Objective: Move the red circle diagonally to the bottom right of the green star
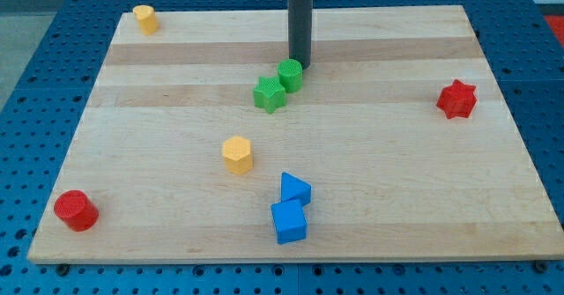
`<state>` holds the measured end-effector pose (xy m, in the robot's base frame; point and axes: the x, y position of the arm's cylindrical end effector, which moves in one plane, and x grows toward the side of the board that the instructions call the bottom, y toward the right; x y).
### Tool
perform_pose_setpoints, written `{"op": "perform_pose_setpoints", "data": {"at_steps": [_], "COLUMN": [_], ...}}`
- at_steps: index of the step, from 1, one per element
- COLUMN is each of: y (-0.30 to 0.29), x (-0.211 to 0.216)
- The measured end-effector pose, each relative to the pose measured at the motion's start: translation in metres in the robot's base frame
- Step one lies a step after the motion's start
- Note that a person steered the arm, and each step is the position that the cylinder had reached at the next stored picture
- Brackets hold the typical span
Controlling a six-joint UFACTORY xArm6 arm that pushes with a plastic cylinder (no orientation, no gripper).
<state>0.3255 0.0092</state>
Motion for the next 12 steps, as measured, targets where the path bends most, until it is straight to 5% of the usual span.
{"op": "perform_pose_setpoints", "data": {"at_steps": [3, 6, 9, 12], "y": [0.01, 0.009, -0.11, -0.145], "x": [-0.058, -0.06, -0.019, -0.007]}}
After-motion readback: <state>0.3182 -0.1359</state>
